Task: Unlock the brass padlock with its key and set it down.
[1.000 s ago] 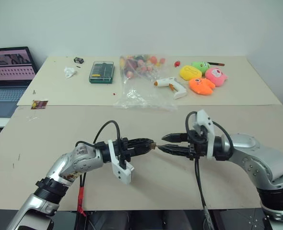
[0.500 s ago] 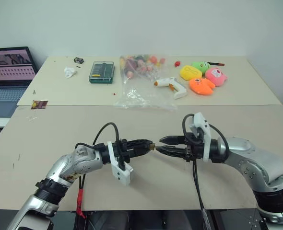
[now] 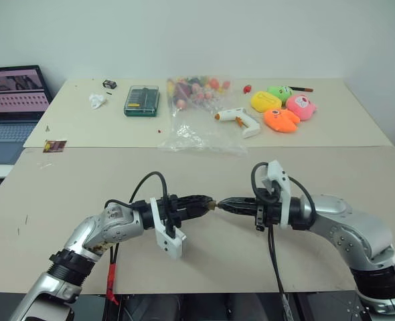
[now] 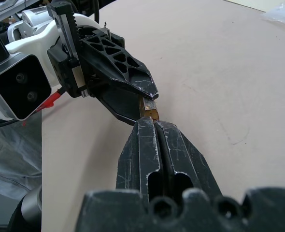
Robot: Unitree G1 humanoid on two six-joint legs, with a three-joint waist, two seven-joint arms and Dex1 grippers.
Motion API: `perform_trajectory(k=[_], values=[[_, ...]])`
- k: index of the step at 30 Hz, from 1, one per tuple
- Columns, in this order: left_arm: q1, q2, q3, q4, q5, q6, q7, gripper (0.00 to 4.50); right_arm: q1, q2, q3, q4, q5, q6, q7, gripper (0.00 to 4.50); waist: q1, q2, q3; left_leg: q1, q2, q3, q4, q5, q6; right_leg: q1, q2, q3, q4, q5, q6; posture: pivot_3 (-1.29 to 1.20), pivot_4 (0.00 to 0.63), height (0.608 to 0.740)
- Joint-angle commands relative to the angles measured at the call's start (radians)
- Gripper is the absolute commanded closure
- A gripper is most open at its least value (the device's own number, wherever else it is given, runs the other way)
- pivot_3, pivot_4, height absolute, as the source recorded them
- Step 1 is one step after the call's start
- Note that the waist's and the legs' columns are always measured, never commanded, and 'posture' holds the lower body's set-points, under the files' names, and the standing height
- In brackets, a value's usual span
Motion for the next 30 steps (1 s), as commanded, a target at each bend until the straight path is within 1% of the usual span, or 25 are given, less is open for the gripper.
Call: perform_trajectory(k=[1, 5, 10, 13, 15, 17, 18, 20, 22, 24, 27, 29, 30], values=[[-0.016, -0.005, 0.031, -0.027, 0.037, -0.038, 0.061, 3.68, -0.011, 0.011, -0.008, -0.016, 0.041, 0.049, -0.016, 4.49, 0.0, 0.0, 0.0, 0.0, 0.0, 0.0, 0.0, 0.0, 0.0, 0.0, 0.0, 0.0, 0.0, 0.0, 0.0, 0.0, 0.15, 0.74], [-0.03, -0.007, 0.059, -0.051, 0.134, -0.092, 0.142, 3.68, -0.024, 0.055, -0.06, 0.01, 0.164, 0.171, -0.08, 4.49, 0.0, 0.0, 0.0, 0.0, 0.0, 0.0, 0.0, 0.0, 0.0, 0.0, 0.0, 0.0, 0.0, 0.0, 0.0, 0.0, 0.15, 0.74], [-0.038, -0.016, 0.098, -0.09, 0.231, -0.125, 0.228, 3.68, -0.048, 0.117, -0.157, 0.041, 0.424, 0.334, -0.178, 4.49, 0.001, 0.0, 0.0, 0.0, 0.0, 0.0, 0.0, 0.0, 0.0, 0.0, 0.0, 0.0, 0.0, 0.0, 0.0, 0.0, 0.15, 0.74], [-0.041, -0.021, 0.114, -0.106, 0.27, -0.128, 0.267, 3.68, -0.05, 0.145, -0.187, 0.08, 0.563, 0.407, -0.27, 4.49, 0.001, 0.0, 0.0, 0.0, 0.0, 0.0, -0.001, 0.0, 0.0, 0.0, 0.0, 0.0, 0.0, 0.0, 0.0, 0.0, 0.15, 0.74], [-0.04, -0.022, 0.118, -0.113, 0.283, -0.125, 0.281, 3.68, -0.052, 0.148, -0.195, 0.084, 0.615, 0.427, -0.31, 4.49, 0.0, 0.0, 0.0, 0.0, 0.0, 0.0, -0.001, 0.0, 0.0, 0.0, 0.0, 0.0, 0.0, 0.0, 0.0, 0.0, 0.15, 0.74], [-0.038, -0.021, 0.113, -0.106, 0.264, -0.111, 0.273, 3.68, -0.053, 0.15, -0.196, 0.085, 0.656, 0.435, -0.351, 4.49, 0.0, 0.0, 0.0, 0.0, 0.0, 0.0, -0.001, -0.001, 0.001, 0.0, 0.0, 0.0, 0.0, 0.0, 0.0, 0.0, 0.15, 0.74], [-0.038, -0.021, 0.11, -0.103, 0.256, -0.106, 0.271, 3.68, -0.054, 0.146, -0.193, 0.077, 0.657, 0.433, -0.359, 4.49, 0.0, 0.0, 0.0, 0.0, 0.0, 0.0, 0.0, -0.001, 0.001, 0.0, 0.0, 0.0, 0.0, 0.0, 0.0, 0.0, 0.15, 0.74], [-0.033, -0.022, 0.097, -0.09, 0.209, -0.083, 0.243, 3.68, -0.058, 0.13, -0.176, 0.034, 0.588, 0.39, -0.335, 4.49, 0.0, 0.0, 0.0, 0.0, 0.0, 0.0, 0.0, -0.001, 0.002, 0.0, 0.0, 0.0, 0.001, 0.0, 0.0, 0.0, 0.15, 0.74], [-0.028, -0.023, 0.084, -0.081, 0.164, -0.057, 0.211, 3.68, -0.057, 0.109, -0.154, -0.031, 0.499, 0.309, -0.266, 4.49, 0.0, 0.0, 0.0, 0.0, 0.0, 0.0, 0.0, -0.001, 0.002, 0.0, 0.0, 0.0, 0.001, 0.0, 0.0, 0.0, 0.15, 0.74], [-0.026, -0.027, 0.073, -0.08, 0.131, -0.033, 0.182, 3.68, -0.063, 0.099, -0.156, -0.071, 0.518, 0.298, -0.244, 4.49, 0.0, 0.0, 0.0, 0.0, 0.0, 0.0, 0.0, -0.001, 0.002, -0.001, 0.0, 0.0, 0.001, 0.0, 0.0, 0.0, 0.15, 0.74], [-0.025, -0.034, 0.055, -0.077, 0.077, 0.001, 0.14, 3.68, -0.071, 0.061, -0.129, -0.103, 0.452, 0.258, -0.202, 4.49, 0.0, 0.0, 0.0, 0.0, 0.0, 0.0, 0.0, -0.001, 0.001, 0.0, 0.0, 0.0, 0.001, 0.0, 0.0, 0.0, 0.15, 0.74], [-0.024, -0.037, 0.035, -0.06, 0.008, 0.031, 0.09, 3.68, -0.066, 0.039, -0.112, -0.11, 0.413, 0.237, -0.178, 3.9, 0.0, 0.0, 0.0, 0.0, 0.0, 0.0, 0.0, -0.001, 0.001, 0.0, 0.0, 0.0, 0.001, 0.0, 0.0, 0.0, 0.15, 0.74], [-0.018, -0.039, 0.01, -0.044, -0.075, 0.079, 0.029, 3.68, -0.063, 0.023, -0.1, -0.115, 0.385, 0.218, -0.152, 3.72, 0.0, 0.0, 0.0, 0.0, 0.0, 0.0, 0.0, -0.001, 0.001, 0.0, 0.0, 0.0, 0.001, 0.0, 0.0, 0.0, 0.15, 0.74]])
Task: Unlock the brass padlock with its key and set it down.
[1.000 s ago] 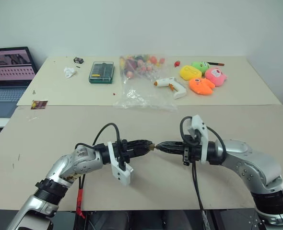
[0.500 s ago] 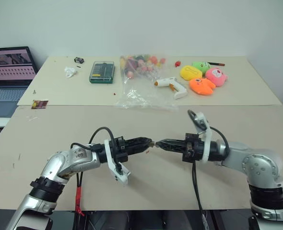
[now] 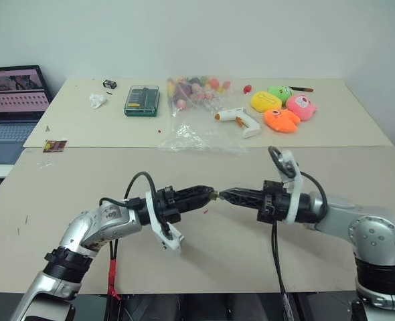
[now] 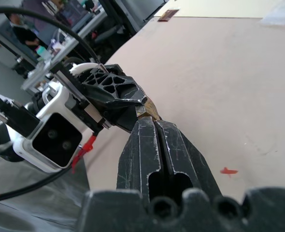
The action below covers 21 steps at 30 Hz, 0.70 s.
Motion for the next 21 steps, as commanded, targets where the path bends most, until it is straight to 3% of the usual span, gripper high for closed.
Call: perform_trajectory(k=[1, 5, 21], values=[[-0.003, -0.019, -0.061, 0.027, -0.213, 0.137, -0.144, 3.68, -0.012, -0.031, 0.082, -0.09, -0.046, -0.063, 0.126, 3.29, 0.0, 0.0, 0.0, 0.0, 0.0, 0.0, 0.0, 0.0, 0.0, 0.0, 0.0, 0.0, 0.0, 0.0, 0.0, 0.0, 0.15, 0.74], [-0.009, -0.012, -0.067, 0.051, -0.263, 0.161, -0.191, 3.68, -0.007, -0.065, 0.106, -0.092, -0.126, -0.12, 0.168, 2.03, -0.002, 0.0, 0.0, 0.0, 0.0, 0.0, 0.0, -0.001, 0.001, 0.0, 0.0, 0.0, 0.0, 0.0, 0.0, 0.0, 0.15, 0.74], [0.019, -0.023, -0.064, 0.044, -0.241, 0.136, -0.183, 3.68, 0.013, -0.006, 0.176, 0.019, -0.305, -0.211, 0.155, 2.03, 0.0, 0.0, 0.0, 0.0, 0.0, 0.0, 0.0, 0.0, -0.001, 0.0, 0.0, 0.0, 0.0, 0.0, 0.0, 0.0, 0.15, 0.74]])
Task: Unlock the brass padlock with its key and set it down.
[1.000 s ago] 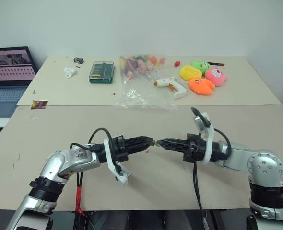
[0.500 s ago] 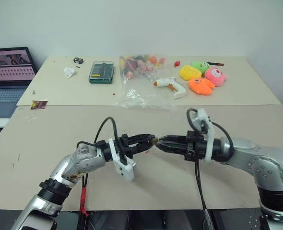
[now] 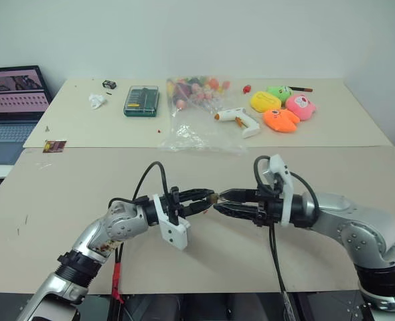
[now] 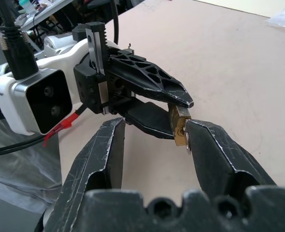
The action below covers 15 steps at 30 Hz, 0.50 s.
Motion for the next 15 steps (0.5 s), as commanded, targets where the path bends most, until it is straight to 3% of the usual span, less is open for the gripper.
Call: perform_trajectory(k=[1, 15], values=[[-0.002, -0.004, 0.025, -0.013, 0.001, -0.021, 0.029, 3.68, -0.012, 0.021, 0.035, 0.038, -0.066, -0.057, 0.017, 2.03, 0.0, 0.0, 0.0, 0.0, 0.0, 0.0, 0.0, 0.0, 0.0, 0.0, 0.0, 0.0, 0.0, 0.0, 0.0, 0.0, 0.15, 0.74], [0.007, 0.007, 0.034, 0.003, 0.073, -0.072, 0.096, 3.68, -0.054, 0.053, 0.05, 0.131, -0.158, -0.088, 0.066, 2.03, -0.001, 0.0, 0.0, 0.0, 0.0, 0.0, 0.0, 0.0, 0.0, 0.0, 0.0, 0.0, 0.0, 0.0, 0.0, 0.0, 0.15, 0.74]])
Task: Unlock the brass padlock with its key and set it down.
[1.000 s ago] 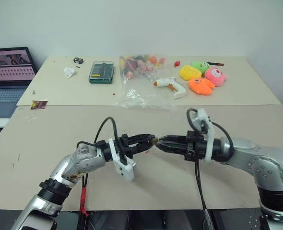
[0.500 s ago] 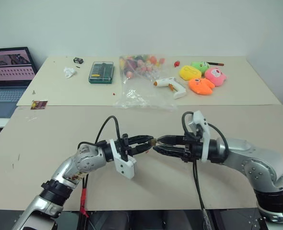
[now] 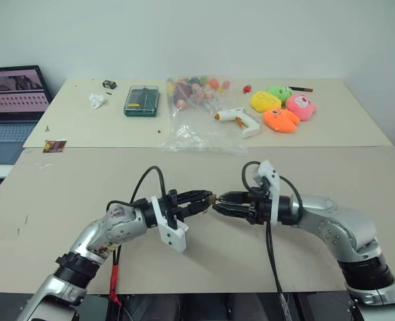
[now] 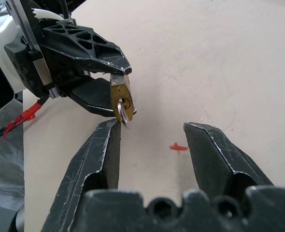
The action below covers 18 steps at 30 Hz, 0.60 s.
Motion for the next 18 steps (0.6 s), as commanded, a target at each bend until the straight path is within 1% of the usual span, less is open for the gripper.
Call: perform_trajectory(k=[1, 9, 17, 18], values=[[0.002, 0.003, 0.017, -0.012, -0.001, -0.024, 0.022, 3.68, -0.025, 0.012, -0.018, -0.024, 0.003, -0.015, 0.01, 2.03, 0.0, 0.0, 0.0, 0.0, 0.0, 0.0, 0.0, 0.0, 0.0, 0.0, 0.0, 0.0, 0.0, 0.0, 0.0, 0.0, 0.15, 0.74], [-0.007, 0.0, 0.014, -0.022, -0.005, -0.015, 0.017, 3.68, -0.043, 0.025, -0.038, -0.054, 0.048, 0.03, 0.011, 2.03, 0.0, 0.0, 0.0, 0.0, 0.0, 0.0, 0.0, 0.0, 0.0, 0.0, 0.0, 0.0, 0.0, 0.0, 0.0, 0.0, 0.15, 0.74], [-0.018, -0.003, 0.01, -0.04, -0.01, -0.003, 0.005, 3.68, -0.044, 0.044, -0.023, -0.043, 0.049, 0.03, 0.007, 2.03, 0.0, 0.0, 0.0, 0.0, 0.0, 0.0, 0.0, 0.0, 0.0, 0.0, 0.0, 0.0, 0.0, 0.0, 0.0, 0.0, 0.15, 0.74], [-0.019, -0.004, 0.011, -0.042, -0.011, -0.002, 0.004, 3.68, -0.044, 0.047, -0.022, -0.04, 0.048, 0.031, 0.007, 2.27, 0.0, 0.0, 0.0, 0.0, 0.0, 0.0, 0.0, 0.0, 0.0, 0.0, 0.0, 0.0, 0.0, 0.0, 0.0, 0.0, 0.15, 0.74]])
